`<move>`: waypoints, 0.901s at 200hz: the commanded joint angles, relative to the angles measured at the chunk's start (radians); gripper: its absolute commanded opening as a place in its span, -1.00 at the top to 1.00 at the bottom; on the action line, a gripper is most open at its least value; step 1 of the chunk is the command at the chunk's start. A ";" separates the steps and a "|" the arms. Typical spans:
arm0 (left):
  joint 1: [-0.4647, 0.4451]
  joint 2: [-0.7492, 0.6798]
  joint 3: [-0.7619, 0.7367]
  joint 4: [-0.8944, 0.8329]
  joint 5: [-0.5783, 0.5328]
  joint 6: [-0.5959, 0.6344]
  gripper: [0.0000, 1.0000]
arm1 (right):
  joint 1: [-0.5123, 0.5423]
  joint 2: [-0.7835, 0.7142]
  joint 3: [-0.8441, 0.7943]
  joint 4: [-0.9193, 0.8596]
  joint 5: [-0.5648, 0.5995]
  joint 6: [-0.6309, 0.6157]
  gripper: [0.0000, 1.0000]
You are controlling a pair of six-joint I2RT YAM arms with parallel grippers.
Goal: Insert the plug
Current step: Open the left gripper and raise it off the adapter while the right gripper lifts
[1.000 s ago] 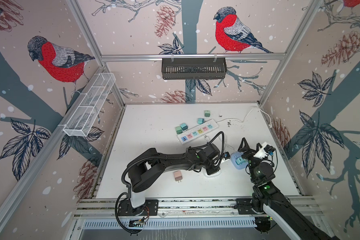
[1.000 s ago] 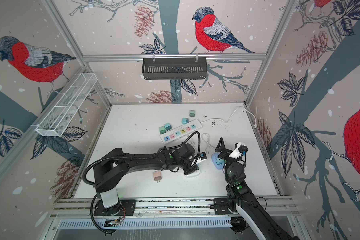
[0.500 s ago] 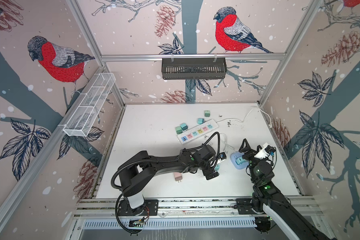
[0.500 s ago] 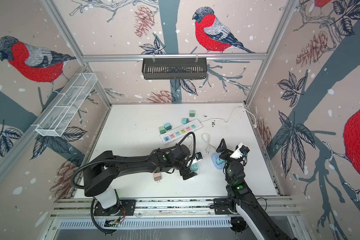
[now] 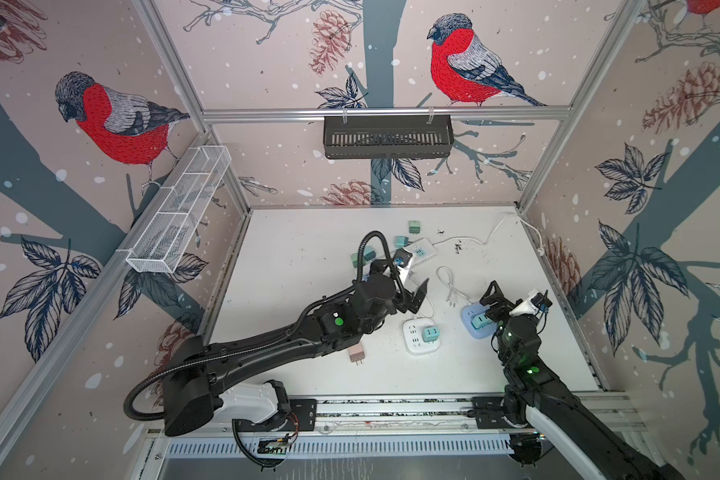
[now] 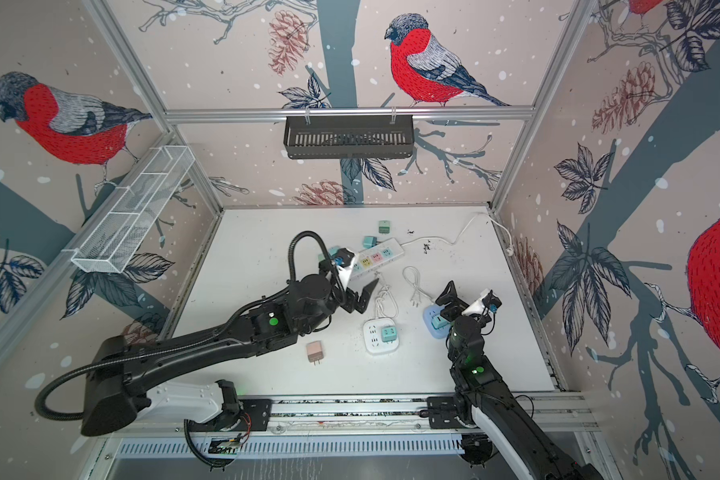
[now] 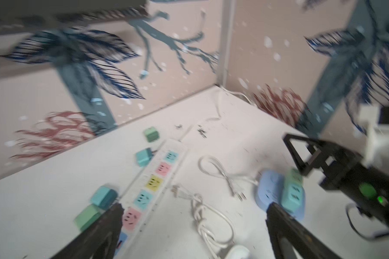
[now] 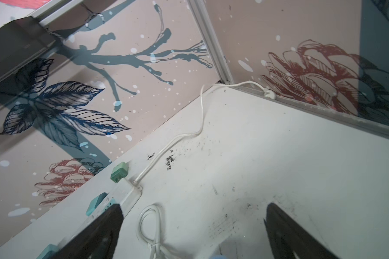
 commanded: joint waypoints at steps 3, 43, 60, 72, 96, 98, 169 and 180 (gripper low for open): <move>0.010 -0.093 -0.059 0.088 -0.251 -0.047 -0.97 | 0.002 0.049 0.053 -0.141 0.138 0.257 -0.99; 0.112 -0.206 -0.142 0.092 -0.264 -0.041 -0.97 | -0.003 0.058 0.178 -0.198 -0.084 0.071 -0.99; 0.137 -0.244 -0.175 0.082 -0.282 -0.042 -0.97 | 0.000 0.056 0.219 -0.221 -0.187 0.001 -0.99; 0.139 -0.279 -0.212 0.109 -0.275 -0.022 -0.97 | -0.001 0.057 0.238 -0.254 -0.250 -0.006 -0.99; 0.139 -0.357 -0.296 0.195 -0.228 0.031 -0.97 | 0.014 0.056 0.247 -0.267 -0.381 -0.012 -0.99; 0.139 -0.362 -0.298 0.201 -0.227 0.035 -0.97 | 0.017 0.060 0.247 -0.258 -0.390 -0.014 -0.99; 0.349 -0.472 -0.362 0.148 -0.159 -0.108 -0.97 | 0.466 0.351 0.447 -0.297 -0.121 -0.012 -0.82; 0.409 -0.482 -0.378 0.143 -0.122 -0.137 -0.97 | 0.529 0.424 0.497 -0.313 -0.101 0.001 -0.78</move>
